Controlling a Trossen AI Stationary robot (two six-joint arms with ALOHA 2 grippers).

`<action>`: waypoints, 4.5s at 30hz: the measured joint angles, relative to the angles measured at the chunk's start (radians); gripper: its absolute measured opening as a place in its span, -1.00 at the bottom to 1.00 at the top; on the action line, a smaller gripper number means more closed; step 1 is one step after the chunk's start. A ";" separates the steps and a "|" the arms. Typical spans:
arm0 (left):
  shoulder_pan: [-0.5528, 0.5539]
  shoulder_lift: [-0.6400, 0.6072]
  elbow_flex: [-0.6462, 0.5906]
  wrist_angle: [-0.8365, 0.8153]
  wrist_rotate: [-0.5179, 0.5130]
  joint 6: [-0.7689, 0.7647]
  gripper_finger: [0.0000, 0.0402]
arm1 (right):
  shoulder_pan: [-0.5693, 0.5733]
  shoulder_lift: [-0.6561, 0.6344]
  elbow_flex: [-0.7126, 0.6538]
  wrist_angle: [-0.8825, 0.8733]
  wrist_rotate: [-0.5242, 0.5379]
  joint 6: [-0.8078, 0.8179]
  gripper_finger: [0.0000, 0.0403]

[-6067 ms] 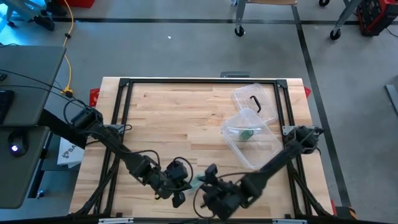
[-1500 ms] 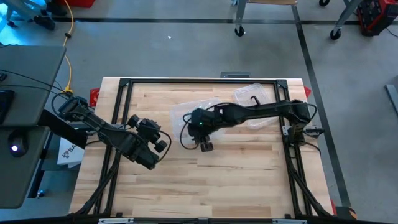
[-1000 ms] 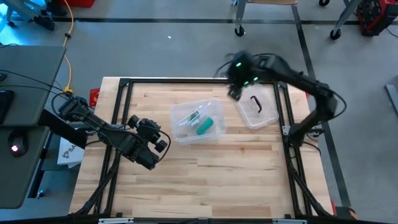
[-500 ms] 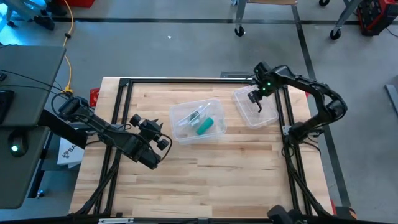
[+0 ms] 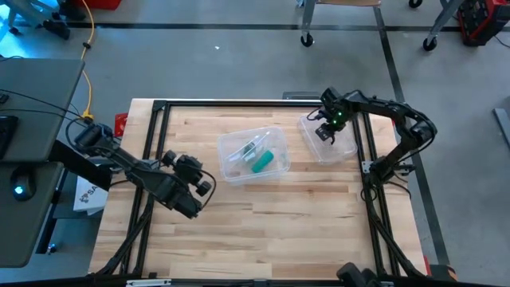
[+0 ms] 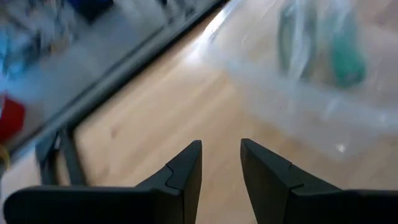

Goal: Roll bandage
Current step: Close the transparent bin

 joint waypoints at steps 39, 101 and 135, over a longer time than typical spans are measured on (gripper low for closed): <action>0.721 -0.350 -0.763 1.783 0.557 1.042 -1.00 | 0.744 0.250 1.165 -0.546 -0.063 -0.393 -0.93; 0.629 -0.270 -0.617 1.990 0.750 1.156 -1.00 | 0.776 0.477 1.224 -0.779 -0.133 -0.365 -0.17; 0.580 0.024 -0.168 1.627 1.228 1.383 -1.00 | 0.871 -0.258 0.151 -0.039 -0.159 0.122 -0.58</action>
